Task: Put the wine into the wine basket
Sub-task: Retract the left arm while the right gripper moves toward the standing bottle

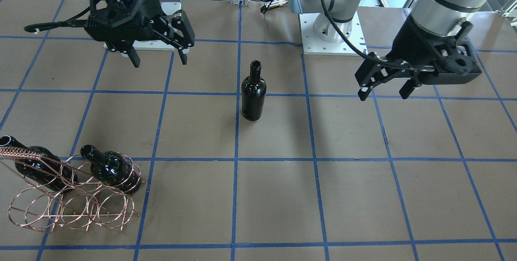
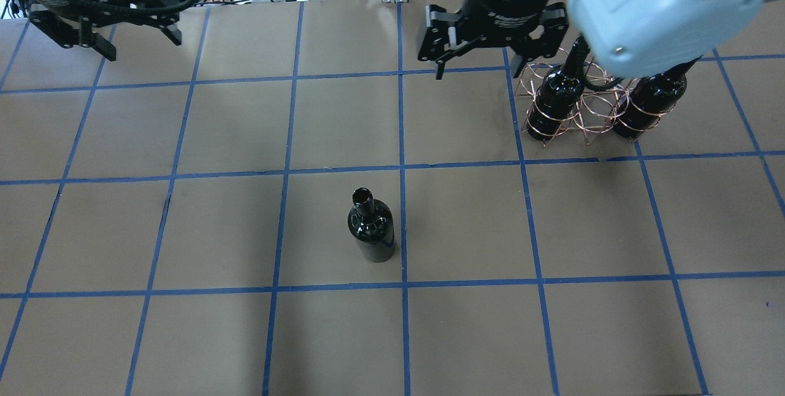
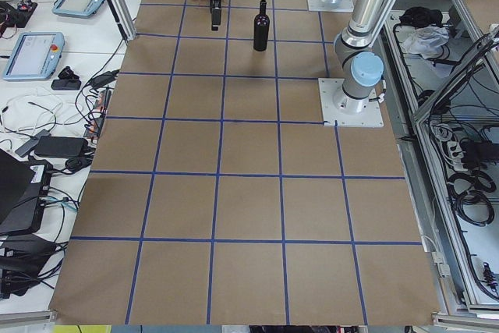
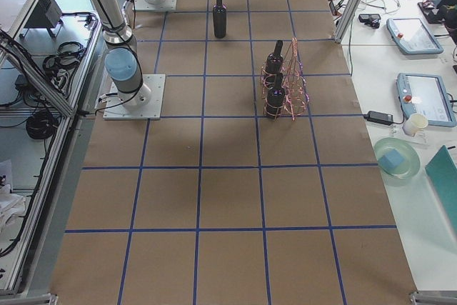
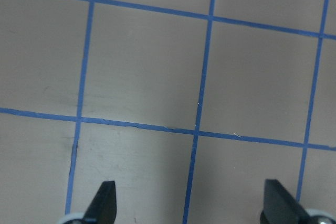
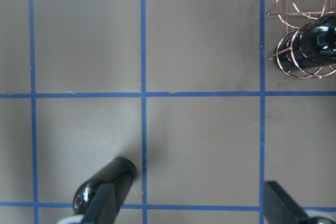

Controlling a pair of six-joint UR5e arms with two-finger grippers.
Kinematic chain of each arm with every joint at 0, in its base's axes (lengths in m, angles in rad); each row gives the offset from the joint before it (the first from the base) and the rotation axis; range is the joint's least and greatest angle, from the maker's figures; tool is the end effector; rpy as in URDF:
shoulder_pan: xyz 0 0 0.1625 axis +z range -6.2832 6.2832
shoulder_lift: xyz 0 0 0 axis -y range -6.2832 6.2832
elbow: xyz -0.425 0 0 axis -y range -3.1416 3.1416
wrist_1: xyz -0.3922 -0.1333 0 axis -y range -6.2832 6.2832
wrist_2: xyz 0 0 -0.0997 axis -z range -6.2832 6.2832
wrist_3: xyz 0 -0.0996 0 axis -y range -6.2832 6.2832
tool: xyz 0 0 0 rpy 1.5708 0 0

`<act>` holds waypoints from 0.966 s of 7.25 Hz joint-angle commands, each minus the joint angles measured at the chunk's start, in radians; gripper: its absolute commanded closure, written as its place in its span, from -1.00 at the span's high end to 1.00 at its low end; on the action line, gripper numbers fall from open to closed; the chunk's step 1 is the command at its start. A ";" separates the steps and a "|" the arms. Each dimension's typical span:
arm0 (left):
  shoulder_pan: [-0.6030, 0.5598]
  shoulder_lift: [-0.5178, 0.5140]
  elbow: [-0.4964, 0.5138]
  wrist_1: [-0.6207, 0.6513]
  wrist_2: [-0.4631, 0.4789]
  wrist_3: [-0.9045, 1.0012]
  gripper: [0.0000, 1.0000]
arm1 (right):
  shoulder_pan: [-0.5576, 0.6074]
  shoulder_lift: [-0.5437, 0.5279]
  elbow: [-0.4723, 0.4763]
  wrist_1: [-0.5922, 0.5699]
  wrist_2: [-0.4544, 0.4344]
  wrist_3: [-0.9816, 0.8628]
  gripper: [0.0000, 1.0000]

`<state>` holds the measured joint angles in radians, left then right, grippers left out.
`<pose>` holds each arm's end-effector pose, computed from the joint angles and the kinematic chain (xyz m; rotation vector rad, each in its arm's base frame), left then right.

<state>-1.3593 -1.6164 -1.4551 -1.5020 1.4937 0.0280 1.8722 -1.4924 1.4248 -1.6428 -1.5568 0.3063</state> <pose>-0.0280 -0.5410 0.5300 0.2734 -3.0613 0.2264 0.2881 -0.4730 0.5279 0.0060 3.0801 -0.1990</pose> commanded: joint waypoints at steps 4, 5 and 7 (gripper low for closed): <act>0.054 0.004 -0.005 -0.043 0.003 0.056 1.00 | 0.238 0.174 -0.021 -0.071 -0.111 0.255 0.99; 0.054 0.006 -0.007 -0.047 0.005 0.056 1.00 | 0.272 0.187 -0.018 -0.078 -0.111 0.269 0.99; 0.068 0.009 -0.007 -0.070 0.005 0.056 1.00 | 0.317 0.225 0.012 -0.100 -0.123 0.306 0.98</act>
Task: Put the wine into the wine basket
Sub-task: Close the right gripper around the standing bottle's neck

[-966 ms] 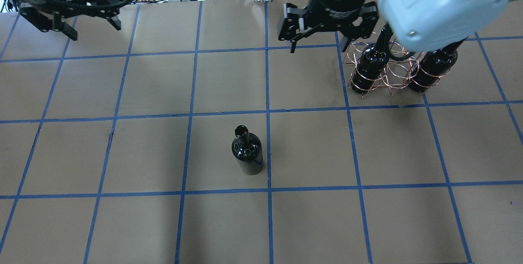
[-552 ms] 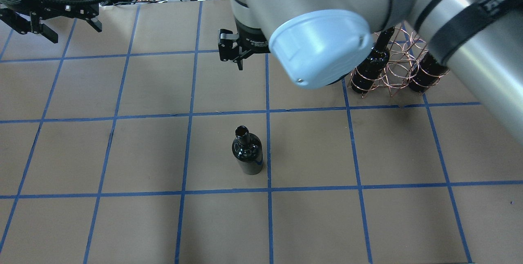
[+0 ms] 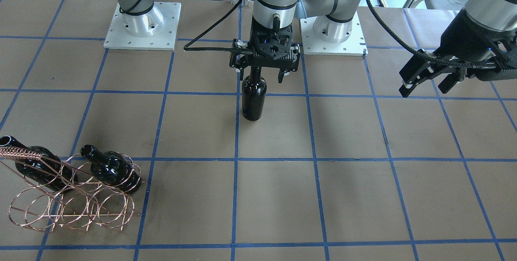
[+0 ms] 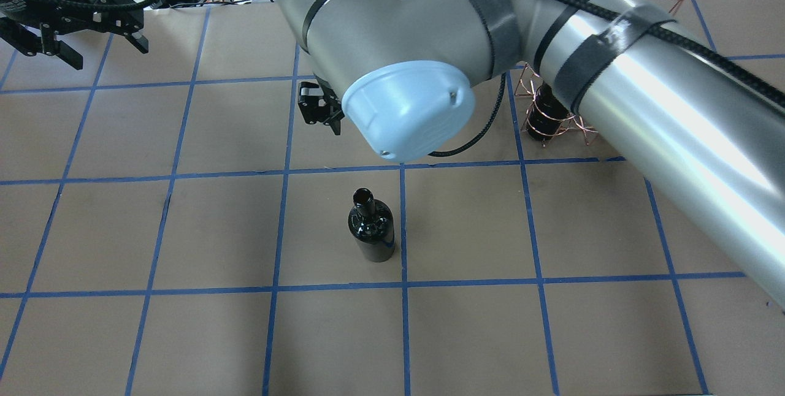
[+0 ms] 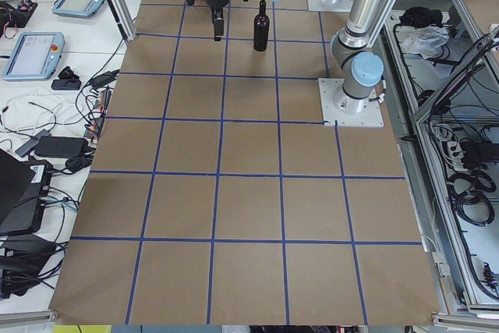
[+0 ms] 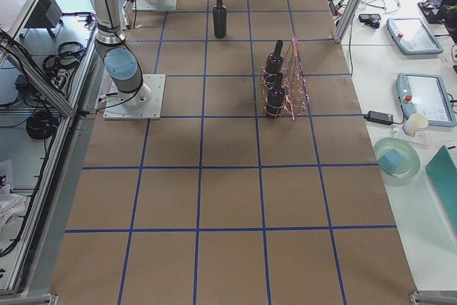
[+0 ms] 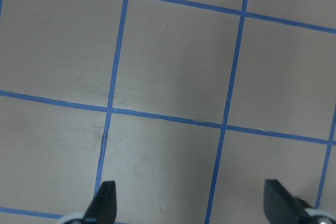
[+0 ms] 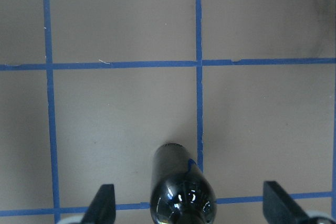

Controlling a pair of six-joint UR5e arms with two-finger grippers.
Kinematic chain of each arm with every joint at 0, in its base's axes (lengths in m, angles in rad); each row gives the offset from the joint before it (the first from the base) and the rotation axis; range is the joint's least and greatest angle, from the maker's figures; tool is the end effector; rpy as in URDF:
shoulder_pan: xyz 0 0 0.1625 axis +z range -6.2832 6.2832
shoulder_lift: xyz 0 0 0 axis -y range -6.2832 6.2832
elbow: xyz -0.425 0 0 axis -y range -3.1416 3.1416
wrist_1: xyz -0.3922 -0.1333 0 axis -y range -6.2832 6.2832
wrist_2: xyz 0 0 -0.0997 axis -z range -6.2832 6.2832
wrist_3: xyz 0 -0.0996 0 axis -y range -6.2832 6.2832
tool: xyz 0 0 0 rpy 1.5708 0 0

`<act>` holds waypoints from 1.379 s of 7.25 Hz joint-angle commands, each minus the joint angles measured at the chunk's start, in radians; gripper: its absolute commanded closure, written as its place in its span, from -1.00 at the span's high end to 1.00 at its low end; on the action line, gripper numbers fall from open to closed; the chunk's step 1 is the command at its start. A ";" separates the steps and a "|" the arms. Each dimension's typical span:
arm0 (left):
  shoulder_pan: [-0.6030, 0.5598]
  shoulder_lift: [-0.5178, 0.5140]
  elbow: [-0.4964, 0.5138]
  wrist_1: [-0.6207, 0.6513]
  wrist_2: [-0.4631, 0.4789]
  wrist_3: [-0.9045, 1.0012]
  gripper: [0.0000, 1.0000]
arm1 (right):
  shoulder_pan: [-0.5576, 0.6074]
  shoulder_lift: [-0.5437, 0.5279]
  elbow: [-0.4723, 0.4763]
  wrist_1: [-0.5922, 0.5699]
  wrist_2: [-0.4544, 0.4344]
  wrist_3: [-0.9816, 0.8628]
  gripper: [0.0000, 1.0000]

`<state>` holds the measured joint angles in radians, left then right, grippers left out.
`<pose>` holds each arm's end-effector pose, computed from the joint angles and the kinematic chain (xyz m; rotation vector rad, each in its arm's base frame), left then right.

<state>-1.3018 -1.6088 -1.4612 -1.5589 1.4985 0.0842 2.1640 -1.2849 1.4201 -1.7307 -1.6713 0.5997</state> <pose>0.0014 -0.5338 0.5246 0.2797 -3.0690 0.1463 0.4436 -0.4373 0.4208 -0.0119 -3.0700 0.1181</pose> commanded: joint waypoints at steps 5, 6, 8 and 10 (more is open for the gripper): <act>0.022 0.001 -0.001 -0.059 0.002 0.000 1.00 | 0.022 -0.050 0.143 -0.006 0.002 -0.024 0.64; 0.010 0.006 -0.001 -0.067 0.037 0.000 1.00 | 0.022 -0.050 0.145 -0.007 0.005 -0.024 0.59; 0.010 0.004 -0.004 -0.066 0.071 0.002 1.00 | 0.019 -0.051 0.145 -0.010 0.007 -0.024 -0.06; 0.013 0.004 -0.010 -0.063 0.080 0.081 1.00 | 0.019 -0.051 0.145 -0.021 0.034 -0.024 -0.44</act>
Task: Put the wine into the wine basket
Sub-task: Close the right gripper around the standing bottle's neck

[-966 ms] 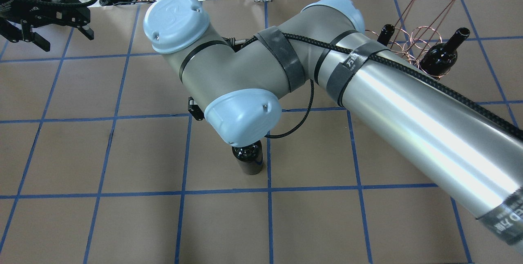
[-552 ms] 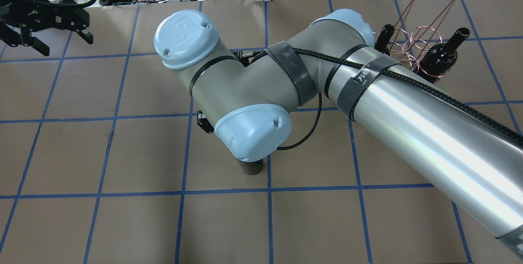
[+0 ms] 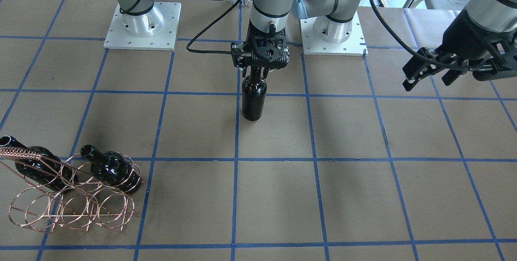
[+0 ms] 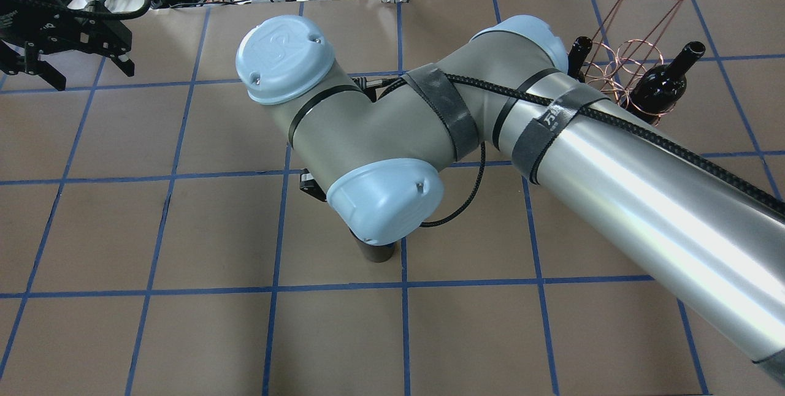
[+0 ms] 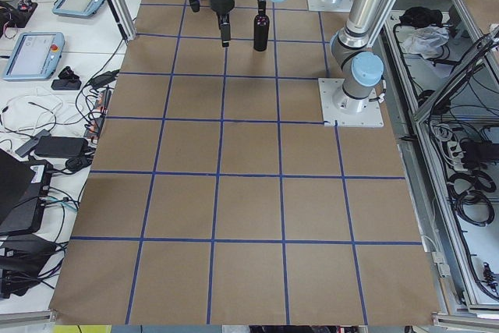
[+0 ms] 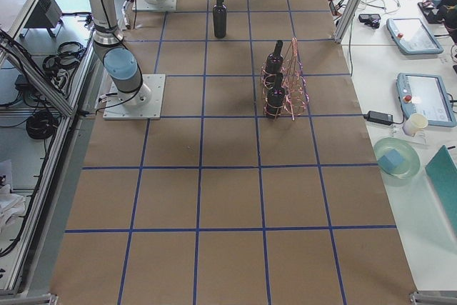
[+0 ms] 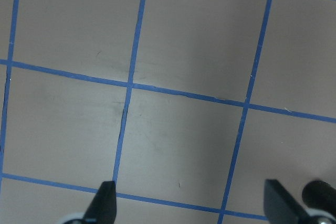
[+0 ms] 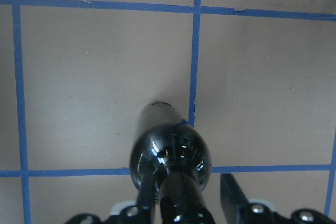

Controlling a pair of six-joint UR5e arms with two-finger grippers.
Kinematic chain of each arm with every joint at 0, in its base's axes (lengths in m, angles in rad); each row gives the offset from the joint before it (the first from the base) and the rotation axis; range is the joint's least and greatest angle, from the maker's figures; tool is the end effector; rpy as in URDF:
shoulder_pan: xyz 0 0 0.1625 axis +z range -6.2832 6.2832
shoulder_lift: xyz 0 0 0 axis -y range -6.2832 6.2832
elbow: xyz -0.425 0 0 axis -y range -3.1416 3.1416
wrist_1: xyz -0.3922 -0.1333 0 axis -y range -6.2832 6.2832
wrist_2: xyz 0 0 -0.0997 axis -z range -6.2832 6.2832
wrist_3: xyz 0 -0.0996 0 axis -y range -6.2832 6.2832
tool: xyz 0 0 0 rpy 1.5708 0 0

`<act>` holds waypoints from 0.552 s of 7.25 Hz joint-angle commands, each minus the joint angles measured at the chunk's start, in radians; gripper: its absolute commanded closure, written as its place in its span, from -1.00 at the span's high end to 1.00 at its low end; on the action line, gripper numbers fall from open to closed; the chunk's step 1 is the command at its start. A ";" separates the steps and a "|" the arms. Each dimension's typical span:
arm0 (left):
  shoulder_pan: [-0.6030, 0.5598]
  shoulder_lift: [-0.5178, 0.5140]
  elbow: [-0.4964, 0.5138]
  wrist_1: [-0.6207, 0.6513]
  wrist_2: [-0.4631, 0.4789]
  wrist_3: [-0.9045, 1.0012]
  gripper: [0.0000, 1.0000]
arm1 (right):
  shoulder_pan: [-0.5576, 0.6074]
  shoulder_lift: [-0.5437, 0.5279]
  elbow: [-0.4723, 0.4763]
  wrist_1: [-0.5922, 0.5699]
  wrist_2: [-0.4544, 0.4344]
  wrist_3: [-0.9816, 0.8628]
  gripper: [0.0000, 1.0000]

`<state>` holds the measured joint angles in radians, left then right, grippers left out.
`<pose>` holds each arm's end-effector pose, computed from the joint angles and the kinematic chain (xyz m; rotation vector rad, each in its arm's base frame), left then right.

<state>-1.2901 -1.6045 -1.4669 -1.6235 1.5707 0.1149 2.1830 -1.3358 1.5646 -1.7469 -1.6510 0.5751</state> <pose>0.0124 -0.5241 0.5169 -0.2598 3.1274 -0.0269 0.4332 -0.3988 0.3825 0.0597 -3.0451 0.0018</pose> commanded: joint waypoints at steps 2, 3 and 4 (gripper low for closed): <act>0.000 0.003 -0.007 0.001 0.006 0.051 1.00 | 0.000 0.000 0.000 -0.005 0.016 0.002 -0.69; 0.000 0.005 -0.007 -0.002 0.011 0.051 1.00 | 0.000 0.000 0.000 -0.005 0.016 0.002 -0.71; 0.000 0.008 -0.009 -0.001 0.009 0.048 1.00 | 0.000 -0.002 -0.003 -0.006 0.019 0.002 -0.75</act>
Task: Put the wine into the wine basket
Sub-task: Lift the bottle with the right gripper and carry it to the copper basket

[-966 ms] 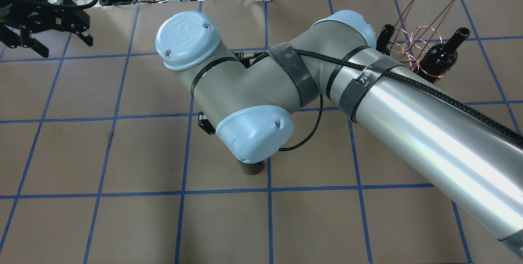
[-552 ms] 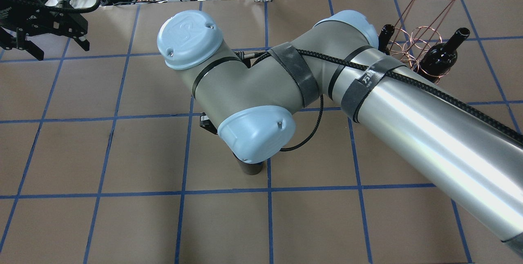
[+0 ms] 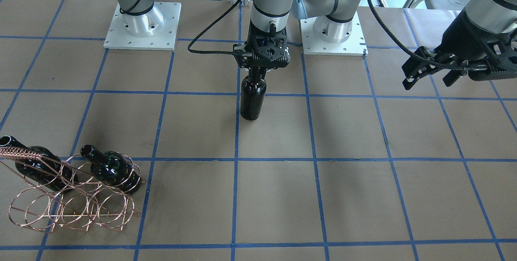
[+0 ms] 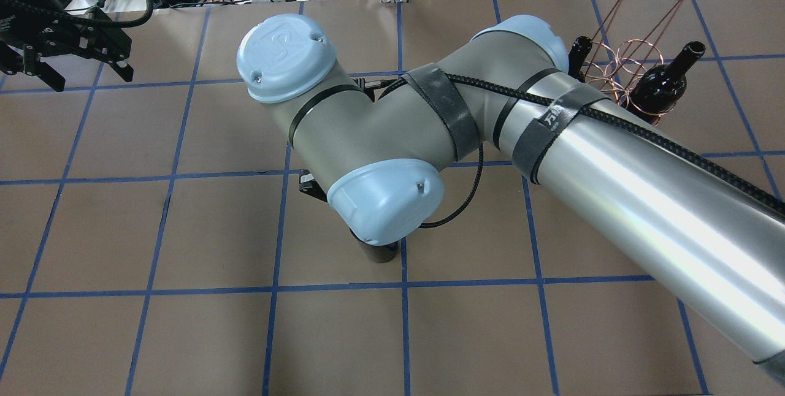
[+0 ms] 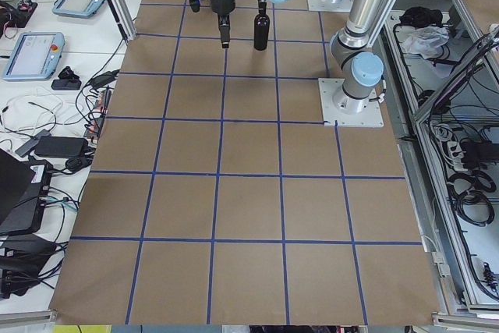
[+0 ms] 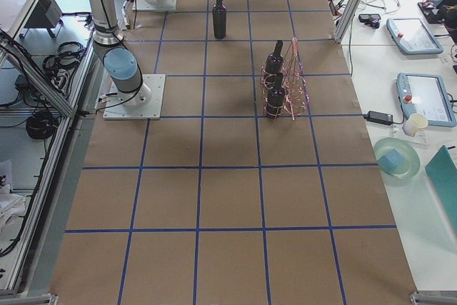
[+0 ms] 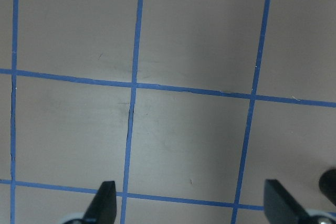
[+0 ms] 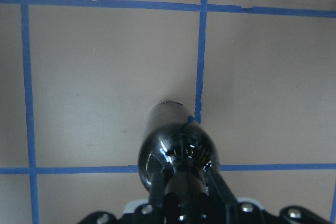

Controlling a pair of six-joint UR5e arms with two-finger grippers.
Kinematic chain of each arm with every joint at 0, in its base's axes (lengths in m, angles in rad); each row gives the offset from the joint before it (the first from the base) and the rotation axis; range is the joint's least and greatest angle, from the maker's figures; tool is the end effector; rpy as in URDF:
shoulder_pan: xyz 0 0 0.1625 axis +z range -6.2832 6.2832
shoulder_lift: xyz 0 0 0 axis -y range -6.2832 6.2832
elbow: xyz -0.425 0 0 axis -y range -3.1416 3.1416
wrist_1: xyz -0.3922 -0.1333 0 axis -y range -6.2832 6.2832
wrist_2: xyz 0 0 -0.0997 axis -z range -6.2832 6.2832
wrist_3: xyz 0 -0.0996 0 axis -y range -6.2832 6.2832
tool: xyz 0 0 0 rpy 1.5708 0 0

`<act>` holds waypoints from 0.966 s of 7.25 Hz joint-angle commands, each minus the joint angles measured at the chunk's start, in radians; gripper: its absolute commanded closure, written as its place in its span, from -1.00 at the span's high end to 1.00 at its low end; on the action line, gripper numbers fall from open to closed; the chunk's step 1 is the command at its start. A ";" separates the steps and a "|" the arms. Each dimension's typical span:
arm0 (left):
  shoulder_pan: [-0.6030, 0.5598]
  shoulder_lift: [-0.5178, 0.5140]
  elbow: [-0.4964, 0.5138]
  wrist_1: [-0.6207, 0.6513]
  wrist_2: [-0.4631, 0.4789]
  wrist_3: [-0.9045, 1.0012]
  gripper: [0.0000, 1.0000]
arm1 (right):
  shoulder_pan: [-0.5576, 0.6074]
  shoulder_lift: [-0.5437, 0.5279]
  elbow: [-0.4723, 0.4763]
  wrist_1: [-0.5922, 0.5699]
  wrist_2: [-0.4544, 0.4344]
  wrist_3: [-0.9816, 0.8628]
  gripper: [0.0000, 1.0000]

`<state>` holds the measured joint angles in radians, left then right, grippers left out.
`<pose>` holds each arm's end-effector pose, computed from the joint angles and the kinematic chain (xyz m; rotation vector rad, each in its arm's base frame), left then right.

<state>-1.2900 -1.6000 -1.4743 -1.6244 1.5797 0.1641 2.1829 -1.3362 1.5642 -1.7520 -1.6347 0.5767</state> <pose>0.0127 -0.5217 0.5155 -0.1826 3.1245 -0.0178 0.4347 -0.3983 0.3833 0.0565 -3.0619 -0.0046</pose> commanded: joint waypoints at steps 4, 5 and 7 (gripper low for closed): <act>-0.107 0.023 -0.003 -0.015 -0.007 -0.015 1.00 | -0.188 -0.170 0.005 0.133 -0.007 -0.217 -0.86; -0.144 0.025 -0.003 -0.014 -0.006 -0.020 1.00 | -0.280 -0.216 0.014 0.222 -0.005 -0.348 -0.93; -0.225 0.025 -0.003 -0.014 -0.018 -0.020 1.00 | -0.478 -0.283 0.034 0.276 -0.007 -0.593 -0.95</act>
<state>-1.4644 -1.5764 -1.4772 -1.6385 1.5660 0.1449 1.8302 -1.5762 1.5858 -1.5210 -1.6412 0.1534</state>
